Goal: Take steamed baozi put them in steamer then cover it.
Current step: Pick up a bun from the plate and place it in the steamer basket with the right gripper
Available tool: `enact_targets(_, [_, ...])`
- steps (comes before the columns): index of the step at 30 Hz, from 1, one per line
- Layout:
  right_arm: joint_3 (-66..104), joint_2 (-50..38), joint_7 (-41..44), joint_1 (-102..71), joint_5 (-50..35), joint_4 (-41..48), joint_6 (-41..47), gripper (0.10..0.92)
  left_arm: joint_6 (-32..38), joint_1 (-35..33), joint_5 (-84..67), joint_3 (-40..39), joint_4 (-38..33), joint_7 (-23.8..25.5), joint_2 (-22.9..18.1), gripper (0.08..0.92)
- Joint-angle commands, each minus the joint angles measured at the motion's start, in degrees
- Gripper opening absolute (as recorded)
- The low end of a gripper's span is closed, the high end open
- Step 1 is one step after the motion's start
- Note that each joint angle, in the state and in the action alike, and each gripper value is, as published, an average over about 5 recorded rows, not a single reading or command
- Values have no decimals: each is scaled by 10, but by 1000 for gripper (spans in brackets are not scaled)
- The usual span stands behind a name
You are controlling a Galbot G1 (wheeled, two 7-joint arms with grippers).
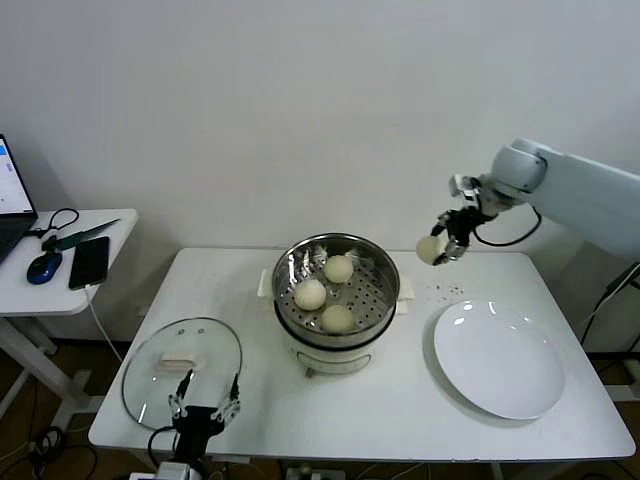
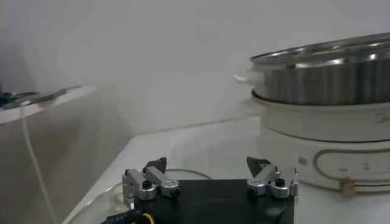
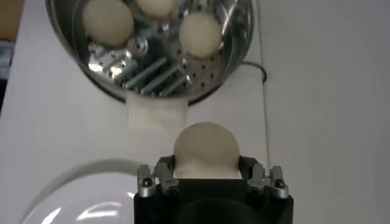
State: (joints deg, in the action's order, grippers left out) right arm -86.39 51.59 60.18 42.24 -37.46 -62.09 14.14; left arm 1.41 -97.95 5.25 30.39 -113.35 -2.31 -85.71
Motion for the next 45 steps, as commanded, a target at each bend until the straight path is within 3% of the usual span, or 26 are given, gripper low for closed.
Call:
enact_targets(1, [-151, 137, -20, 120, -166, -20, 34, 678, -2, 3, 2, -30, -6, 1, 2, 823])
enact_targets(13, [-150, 229, -35, 28, -136, 24, 39, 679, 3, 4, -4, -15, -8, 6, 9, 823])
enact_targets(33, [-151, 209, -69, -31, -105, 16, 47, 681, 3, 17, -12, -6, 7, 8, 13, 823])
enact_targets(45, [-132, 169, -67, 0, -89, -19, 45, 820, 1, 21, -12, -5, 6, 6, 15, 823])
